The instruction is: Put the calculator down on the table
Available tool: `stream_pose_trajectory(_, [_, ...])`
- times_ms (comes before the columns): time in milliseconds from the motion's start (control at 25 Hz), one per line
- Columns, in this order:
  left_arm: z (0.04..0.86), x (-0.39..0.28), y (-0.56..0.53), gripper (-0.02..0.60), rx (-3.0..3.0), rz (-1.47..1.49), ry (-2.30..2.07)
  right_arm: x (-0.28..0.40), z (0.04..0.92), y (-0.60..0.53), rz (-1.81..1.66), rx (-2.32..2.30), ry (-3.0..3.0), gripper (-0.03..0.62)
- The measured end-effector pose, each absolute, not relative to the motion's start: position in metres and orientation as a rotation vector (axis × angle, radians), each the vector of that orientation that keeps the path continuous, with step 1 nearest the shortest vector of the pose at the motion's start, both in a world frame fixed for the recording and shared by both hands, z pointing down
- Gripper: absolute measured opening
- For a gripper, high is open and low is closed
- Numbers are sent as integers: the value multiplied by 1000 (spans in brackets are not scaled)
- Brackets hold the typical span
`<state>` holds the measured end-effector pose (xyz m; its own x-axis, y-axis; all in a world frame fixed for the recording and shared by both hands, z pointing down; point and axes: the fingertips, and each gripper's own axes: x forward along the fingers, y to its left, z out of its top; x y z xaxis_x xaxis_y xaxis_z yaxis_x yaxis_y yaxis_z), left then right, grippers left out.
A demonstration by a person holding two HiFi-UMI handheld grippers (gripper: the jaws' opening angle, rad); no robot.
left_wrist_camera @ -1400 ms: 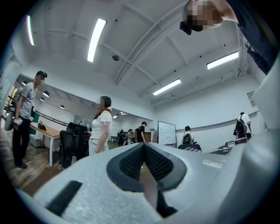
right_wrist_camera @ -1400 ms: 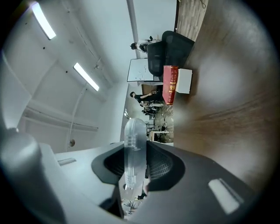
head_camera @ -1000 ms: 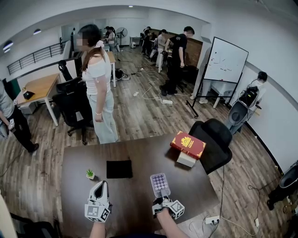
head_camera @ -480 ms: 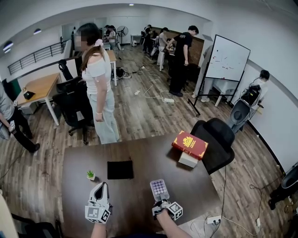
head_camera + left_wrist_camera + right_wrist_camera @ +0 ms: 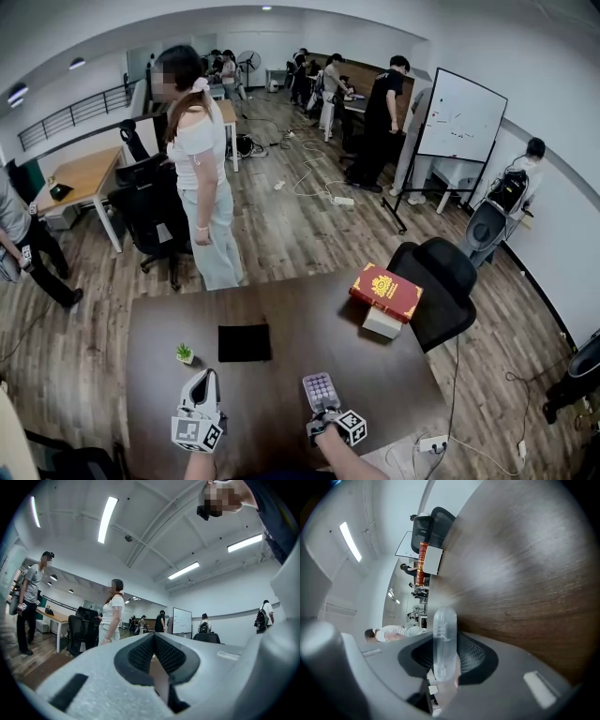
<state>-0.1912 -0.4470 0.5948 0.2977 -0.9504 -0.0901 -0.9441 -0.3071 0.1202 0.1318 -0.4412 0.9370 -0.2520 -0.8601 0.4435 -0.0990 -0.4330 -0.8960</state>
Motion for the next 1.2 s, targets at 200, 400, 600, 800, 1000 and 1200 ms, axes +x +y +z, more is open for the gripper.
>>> stream_pose_trajectory(200, [597, -193, -449, -5, 2468, -255, -1799, 128, 939, -444, -1750, -1426, 1178, 118])
stream_pose_trajectory(400, [598, -191, -448, -5, 2474, -238, -1794, 126, 936, -443, -1789, -1441, 1148, 121])
stream_pose_trajectory(600, [600, -190, -448, -3, 2470, -236, -1790, 124, 946, -443, -1865, -1464, 1105, 135])
stream_pose_trajectory(800, [598, -192, -449, -3, 2471, -241, -1796, 121, 949, -445, -1902, -1432, 1068, 287])
stream_pose_trajectory(1000, [597, -191, -449, -4, 2475, -250, -1789, 118, 947, -445, -1942, -1436, 1057, 390])
stream_pose_trajectory(1200, [597, -192, -446, -3, 2467, -268, -1786, 119, 946, -439, -1977, -1484, 1027, 447])
